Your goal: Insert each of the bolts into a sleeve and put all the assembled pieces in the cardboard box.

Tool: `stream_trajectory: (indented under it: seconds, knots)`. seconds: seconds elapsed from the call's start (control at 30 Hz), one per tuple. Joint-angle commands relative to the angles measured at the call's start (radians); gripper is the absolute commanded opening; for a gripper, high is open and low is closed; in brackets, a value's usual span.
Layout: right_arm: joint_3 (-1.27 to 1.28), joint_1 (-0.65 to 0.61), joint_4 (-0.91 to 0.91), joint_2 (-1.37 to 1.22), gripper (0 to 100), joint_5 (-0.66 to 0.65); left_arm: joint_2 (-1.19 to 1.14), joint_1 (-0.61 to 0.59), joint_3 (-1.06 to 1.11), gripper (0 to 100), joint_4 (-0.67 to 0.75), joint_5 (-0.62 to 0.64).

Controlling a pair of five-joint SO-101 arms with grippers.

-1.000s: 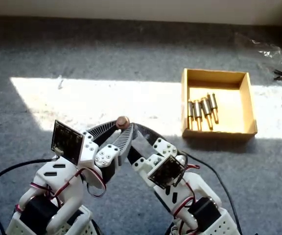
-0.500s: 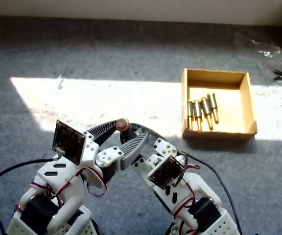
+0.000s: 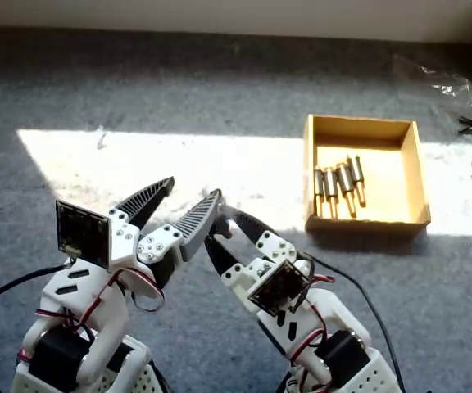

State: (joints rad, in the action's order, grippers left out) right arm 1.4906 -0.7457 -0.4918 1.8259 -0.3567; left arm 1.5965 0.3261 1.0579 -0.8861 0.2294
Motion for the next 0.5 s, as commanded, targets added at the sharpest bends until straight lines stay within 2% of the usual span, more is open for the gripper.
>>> stream_trajectory:
  seconds: [0.0, 0.2, 0.33, 0.47]
  knots:
    - [-0.038, 0.001, 0.03, 0.013, 0.5, 0.006, 0.002, -0.016, -0.015, 23, 0.025, -0.005]
    - [-0.036, 0.004, 0.027, 0.013, 0.5, 0.002, 0.002, -0.035, -0.01, 23, 0.083, -0.005]
    - [-0.035, 0.073, 0.027, 0.012, 0.5, 0.005, 0.002, -0.162, -0.008, 23, 0.176, -0.005]
    - [-0.035, 0.163, 0.027, 0.012, 0.5, 0.006, 0.001, -0.232, 0.073, 23, 0.184, -0.054]
